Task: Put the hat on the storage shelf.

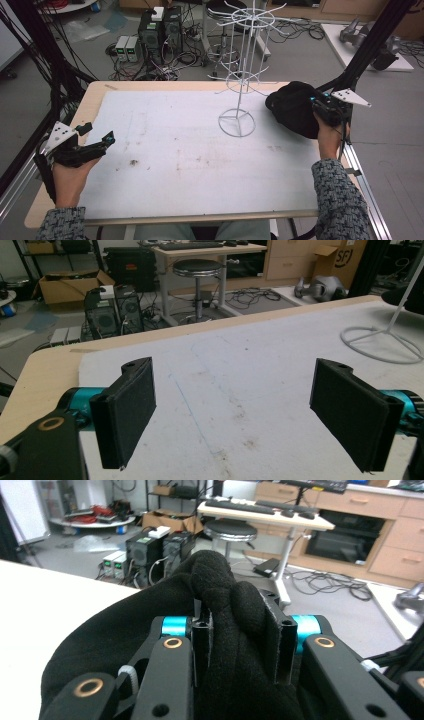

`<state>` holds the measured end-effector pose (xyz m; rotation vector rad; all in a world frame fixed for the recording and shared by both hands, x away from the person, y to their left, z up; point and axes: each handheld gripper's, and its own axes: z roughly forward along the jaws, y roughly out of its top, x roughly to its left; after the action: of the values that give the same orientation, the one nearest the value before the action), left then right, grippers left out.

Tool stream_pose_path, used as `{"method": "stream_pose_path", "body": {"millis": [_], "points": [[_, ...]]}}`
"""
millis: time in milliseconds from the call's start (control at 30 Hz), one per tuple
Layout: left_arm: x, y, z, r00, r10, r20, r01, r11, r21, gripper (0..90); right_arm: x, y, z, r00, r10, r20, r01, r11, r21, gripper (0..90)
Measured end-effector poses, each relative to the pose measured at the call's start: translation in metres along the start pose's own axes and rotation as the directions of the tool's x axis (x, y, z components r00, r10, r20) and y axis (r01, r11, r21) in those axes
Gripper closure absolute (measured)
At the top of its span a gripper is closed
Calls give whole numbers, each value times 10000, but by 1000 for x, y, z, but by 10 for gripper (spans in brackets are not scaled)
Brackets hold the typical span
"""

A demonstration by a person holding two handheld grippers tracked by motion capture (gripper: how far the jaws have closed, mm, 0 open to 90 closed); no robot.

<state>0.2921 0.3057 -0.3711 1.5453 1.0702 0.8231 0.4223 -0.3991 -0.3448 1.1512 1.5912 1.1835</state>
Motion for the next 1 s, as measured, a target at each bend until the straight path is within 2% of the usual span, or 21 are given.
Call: {"method": "stream_pose_path", "body": {"millis": [200,500,700,800,1000], "points": [[0,1,-1,10000,28,33,-28,10000,-27,186,-6,23,-9,9990,20,442,-1,9990,-441,707],[0,2,-2,10000,38,37,-37,9999,-116,186,-14,54,-20,9963,20,857,66,9949,-1003,706],[-1,2,-2,10000,3,64,-2,9999,-152,186,-20,78,-29,9939,312,1054,-141,9872,-1586,704],[0,2,-2,10000,-3,67,4,9999,-159,186,-21,86,-31,9944,426,968,-249,9839,-1771,704],[0,2,-3,9999,-48,91,50,9998,-190,186,-24,116,-40,9930,657,987,-405,9704,-2381,704]]}}
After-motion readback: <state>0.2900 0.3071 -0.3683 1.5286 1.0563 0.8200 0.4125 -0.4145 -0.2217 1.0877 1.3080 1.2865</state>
